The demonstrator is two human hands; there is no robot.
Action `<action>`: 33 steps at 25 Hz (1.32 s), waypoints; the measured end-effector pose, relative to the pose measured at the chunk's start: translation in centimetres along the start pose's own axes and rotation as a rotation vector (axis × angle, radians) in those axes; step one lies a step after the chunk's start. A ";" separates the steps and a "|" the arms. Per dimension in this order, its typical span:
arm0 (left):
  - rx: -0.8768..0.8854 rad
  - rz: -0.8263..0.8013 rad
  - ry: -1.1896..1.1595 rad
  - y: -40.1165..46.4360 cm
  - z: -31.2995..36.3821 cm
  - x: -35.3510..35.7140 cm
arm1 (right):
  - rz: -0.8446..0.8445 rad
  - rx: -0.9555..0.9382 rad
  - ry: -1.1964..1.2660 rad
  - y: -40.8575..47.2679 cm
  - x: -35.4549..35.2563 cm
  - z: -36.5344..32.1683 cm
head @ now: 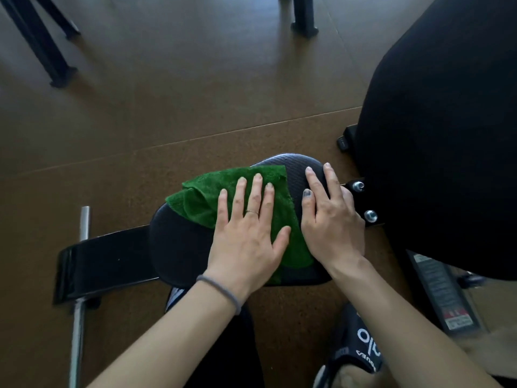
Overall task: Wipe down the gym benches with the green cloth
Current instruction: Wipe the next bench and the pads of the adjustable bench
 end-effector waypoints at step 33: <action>0.174 0.034 0.092 4.7 1.3 -2.3 | 0.150 0.068 0.137 0.0 0.0 0.4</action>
Point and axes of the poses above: each hand's wrist, its own y-axis towards the middle knuckle, its own x-axis out of the palm, z = x × y, the point moved 4 cm from there along y, towards the middle knuckle, and after that the axes turned 8 degrees about -z, right-handed, at the moved point
